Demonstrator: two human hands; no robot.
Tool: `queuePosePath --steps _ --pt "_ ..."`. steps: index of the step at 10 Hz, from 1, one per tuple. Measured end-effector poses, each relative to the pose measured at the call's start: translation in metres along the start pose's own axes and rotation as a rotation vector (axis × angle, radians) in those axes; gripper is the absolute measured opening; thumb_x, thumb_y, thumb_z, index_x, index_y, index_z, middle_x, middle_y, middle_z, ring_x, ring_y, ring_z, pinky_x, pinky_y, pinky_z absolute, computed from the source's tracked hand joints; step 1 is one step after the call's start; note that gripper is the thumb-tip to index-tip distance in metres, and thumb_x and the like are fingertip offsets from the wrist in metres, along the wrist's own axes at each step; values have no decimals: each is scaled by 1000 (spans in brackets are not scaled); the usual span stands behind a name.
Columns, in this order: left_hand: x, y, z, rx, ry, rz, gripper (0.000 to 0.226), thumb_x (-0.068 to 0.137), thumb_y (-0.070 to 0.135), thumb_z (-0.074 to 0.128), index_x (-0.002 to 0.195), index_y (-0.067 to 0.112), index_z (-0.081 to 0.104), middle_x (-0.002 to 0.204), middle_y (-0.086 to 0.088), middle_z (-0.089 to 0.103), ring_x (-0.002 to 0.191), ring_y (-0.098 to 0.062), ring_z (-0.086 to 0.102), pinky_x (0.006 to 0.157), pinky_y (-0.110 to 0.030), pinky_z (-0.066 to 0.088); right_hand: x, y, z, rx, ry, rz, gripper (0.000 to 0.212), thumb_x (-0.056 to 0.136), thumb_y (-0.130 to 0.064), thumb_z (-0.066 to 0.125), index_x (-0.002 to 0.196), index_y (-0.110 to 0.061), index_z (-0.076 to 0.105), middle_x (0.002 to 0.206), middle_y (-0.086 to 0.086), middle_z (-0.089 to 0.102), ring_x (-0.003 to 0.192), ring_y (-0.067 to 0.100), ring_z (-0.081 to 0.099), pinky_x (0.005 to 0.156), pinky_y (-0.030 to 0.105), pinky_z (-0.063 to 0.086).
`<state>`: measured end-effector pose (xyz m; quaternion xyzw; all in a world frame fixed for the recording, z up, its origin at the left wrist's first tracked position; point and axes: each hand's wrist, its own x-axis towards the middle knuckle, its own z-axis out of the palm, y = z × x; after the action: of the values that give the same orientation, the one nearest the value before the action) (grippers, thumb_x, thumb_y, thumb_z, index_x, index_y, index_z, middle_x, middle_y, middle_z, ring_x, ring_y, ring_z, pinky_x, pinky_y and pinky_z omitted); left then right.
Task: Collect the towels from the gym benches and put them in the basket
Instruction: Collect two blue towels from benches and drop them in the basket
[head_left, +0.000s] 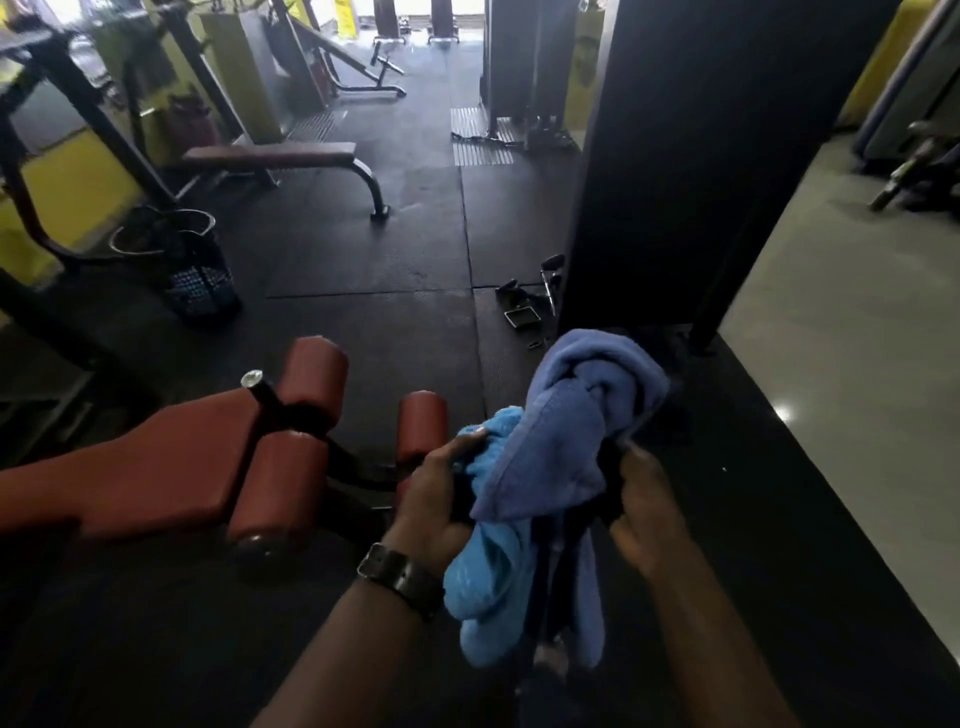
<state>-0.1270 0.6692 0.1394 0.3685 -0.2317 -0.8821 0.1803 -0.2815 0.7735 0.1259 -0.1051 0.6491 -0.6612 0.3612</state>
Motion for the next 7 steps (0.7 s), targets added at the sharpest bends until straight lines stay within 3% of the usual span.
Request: queuePosePath --steps 1,2,3,4,5,6,7 --pt "61 20 34 -49 47 83 20 100 17 43 104 6 59 101 -10 59 88 -21 57 88 -34 46 64 -19 20 -82 -93 44 25 96 -1 44 81 -15 59 81 7 60 72 17 60 76 38 50" --pt "141 58 53 70 54 83 12 94 11 48 94 9 60 86 -6 59 78 -18 56 73 -32 46 153 -56 32 -31 -131 107 28 98 -1 42 73 -6 54 66 10 56 45 6 59 50 18 50" --pt "181 86 63 143 28 176 7 81 12 61 85 9 65 75 -7 54 63 -17 51 62 -30 40 228 -72 59 6 -258 158 33 100 3 35 72 -6 50 53 9 56 48 13 57 46 14 45" --pt "237 122 73 190 90 280 20 93 18 53 98 14 72 92 -15 68 75 -20 69 69 -35 55 275 -80 80 39 -310 183 27 99 -2 40 74 -6 51 59 10 52 59 20 46 50 19 45" --pt "288 151 79 141 74 345 42 84 29 65 115 1 63 110 -23 64 95 -38 59 84 -51 47 331 -104 99 87 -381 85 25 90 -4 56 67 -10 65 59 4 65 55 16 62 48 23 50" --pt "352 199 92 61 182 441 42 68 28 72 100 2 65 94 -19 58 82 -34 53 74 -47 45 393 -133 124 146 -407 20 14 80 -9 62 68 -13 66 61 4 64 53 13 60 48 25 48" --pt "427 274 104 21 284 516 19 82 10 63 99 2 66 83 -14 66 71 -25 64 65 -37 53 486 -165 170 50 -321 -34 8 88 1 53 84 -3 60 77 14 57 67 24 52 60 32 42"
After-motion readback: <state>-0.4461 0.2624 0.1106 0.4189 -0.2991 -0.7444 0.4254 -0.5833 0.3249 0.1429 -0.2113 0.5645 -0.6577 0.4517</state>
